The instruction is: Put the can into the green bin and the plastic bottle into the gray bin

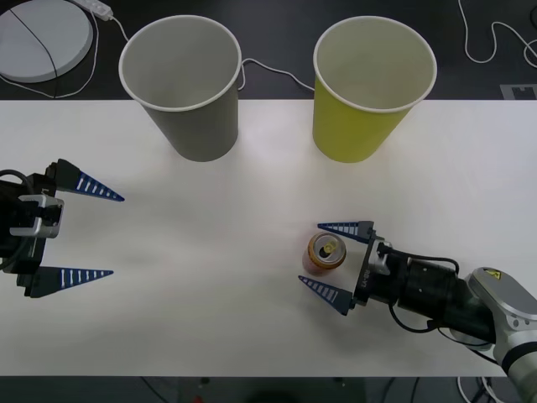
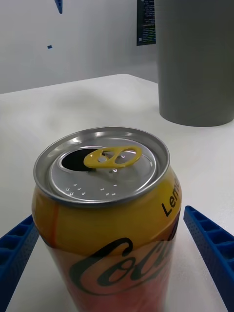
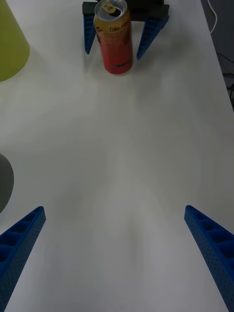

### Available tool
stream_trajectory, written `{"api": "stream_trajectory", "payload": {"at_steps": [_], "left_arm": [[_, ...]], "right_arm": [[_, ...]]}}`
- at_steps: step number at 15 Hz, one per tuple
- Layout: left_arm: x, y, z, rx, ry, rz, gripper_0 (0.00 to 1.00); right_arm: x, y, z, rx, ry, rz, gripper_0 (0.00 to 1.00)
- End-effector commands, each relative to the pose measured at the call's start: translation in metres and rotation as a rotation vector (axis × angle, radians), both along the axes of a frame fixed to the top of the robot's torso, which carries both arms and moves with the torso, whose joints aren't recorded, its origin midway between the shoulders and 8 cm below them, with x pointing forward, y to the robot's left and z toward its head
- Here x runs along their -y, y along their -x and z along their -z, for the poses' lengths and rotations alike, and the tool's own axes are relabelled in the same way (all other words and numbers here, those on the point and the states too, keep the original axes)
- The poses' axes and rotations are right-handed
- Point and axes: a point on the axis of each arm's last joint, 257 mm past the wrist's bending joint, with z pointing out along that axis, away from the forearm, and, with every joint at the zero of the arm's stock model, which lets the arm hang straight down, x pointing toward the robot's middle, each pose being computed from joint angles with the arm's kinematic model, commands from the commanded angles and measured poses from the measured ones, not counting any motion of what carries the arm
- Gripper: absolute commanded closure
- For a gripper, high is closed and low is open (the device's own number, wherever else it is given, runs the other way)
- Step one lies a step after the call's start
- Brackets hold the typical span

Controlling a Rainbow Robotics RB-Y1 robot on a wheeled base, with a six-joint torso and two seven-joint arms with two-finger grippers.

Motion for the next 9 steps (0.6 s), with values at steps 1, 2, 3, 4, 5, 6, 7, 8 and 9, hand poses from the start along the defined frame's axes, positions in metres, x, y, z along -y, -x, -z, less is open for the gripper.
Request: {"api": "stream_trajectory", "payload": {"at_steps": [1, 2, 3, 4, 5, 6, 7, 8, 9], "left_arm": [[0.0, 0.0, 0.0, 0.0, 0.0, 0.0, 0.0], [0.0, 0.0, 0.0, 0.0, 0.0, 0.0, 0.0], [0.0, 0.0, 0.0, 0.0, 0.0, 0.0, 0.0], [0.0, 0.0, 0.0, 0.0, 0.0, 0.0, 0.0], [0.0, 0.0, 0.0, 0.0, 0.0, 0.0, 0.0], [0.0, 0.0, 0.0, 0.0, 0.0, 0.0, 0.0], [0.0, 0.0, 0.0, 0.0, 0.0, 0.0, 0.0], [0.0, 0.0, 0.0, 0.0, 0.0, 0.0, 0.0], [0.0, 0.0, 0.0, 0.0, 0.0, 0.0, 0.0]], "right_arm": [[-0.0011, 0.0006, 0.0, 0.0, 0.001, -0.003, 0.63], [-0.0015, 0.0006, 0.0002, -0.003, 0.0, -0.004, 0.95], [-0.0027, 0.001, 0.0005, -0.004, 0.001, -0.008, 1.0], [-0.0043, 0.0017, 0.0007, -0.006, 0.001, -0.013, 1.0], [-0.0052, 0.0025, 0.0012, -0.011, 0.0, -0.015, 1.0], [-0.0066, 0.0027, 0.0007, -0.01, 0.0, -0.019, 1.0], [-0.0052, 0.0027, 0.0, -0.007, 0.005, -0.025, 1.0], [-0.0045, 0.0037, -0.001, -0.009, 0.007, -0.034, 1.0], [-0.0026, 0.0047, -0.0028, -0.011, 0.007, -0.042, 1.0]]}}
